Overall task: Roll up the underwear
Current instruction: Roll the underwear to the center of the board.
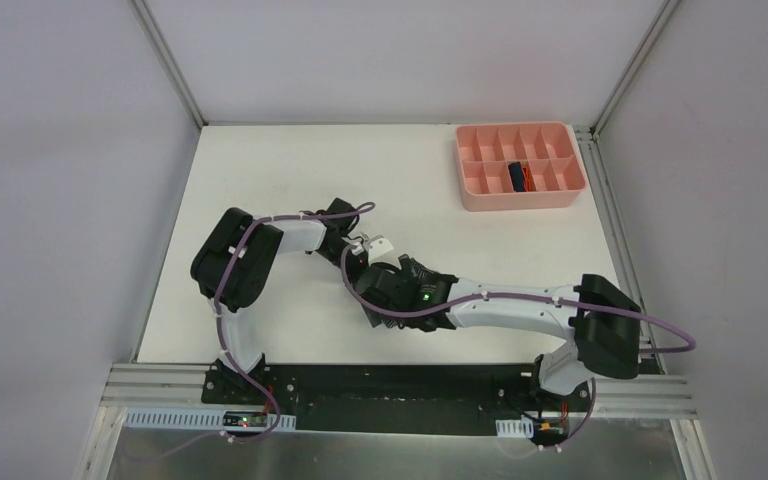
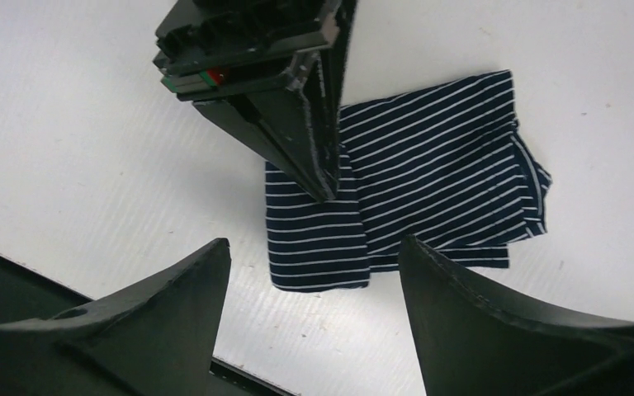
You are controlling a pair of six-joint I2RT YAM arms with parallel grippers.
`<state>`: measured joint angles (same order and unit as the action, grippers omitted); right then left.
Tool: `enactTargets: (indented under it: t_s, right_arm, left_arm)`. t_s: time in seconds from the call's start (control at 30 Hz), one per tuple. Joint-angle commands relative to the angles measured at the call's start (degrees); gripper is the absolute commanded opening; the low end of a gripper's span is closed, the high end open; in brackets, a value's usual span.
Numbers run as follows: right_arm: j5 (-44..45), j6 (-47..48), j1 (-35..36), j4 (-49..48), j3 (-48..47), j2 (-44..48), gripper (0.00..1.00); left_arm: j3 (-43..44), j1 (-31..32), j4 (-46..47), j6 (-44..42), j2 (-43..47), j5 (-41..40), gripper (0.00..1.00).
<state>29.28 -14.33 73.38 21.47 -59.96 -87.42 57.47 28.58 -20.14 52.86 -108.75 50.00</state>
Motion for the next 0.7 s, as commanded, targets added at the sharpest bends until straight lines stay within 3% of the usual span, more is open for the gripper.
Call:
enactTargets:
  t_s: [0.0,0.43,0.67]
  right_arm:
    - [-3.72,-3.27,0.79,5.53,-4.26,-3.50,0.77]
    - [-3.86,-1.84,0.88,3.60,-4.49,-12.15,0.65]
    - [-1.26,-2.98,0.65,2.75,-2.46,-13.27,0.31]
  left_arm:
    - [-1.83,0.69,-4.82,1.19,-5.07,-2.19,0.00]
    - [-1.83,0.77,-4.91,1.54,-4.68,-2.12,0.00]
    - [-2.02,0.71,-4.91,1.97,-3.13,-2.34,0.00]
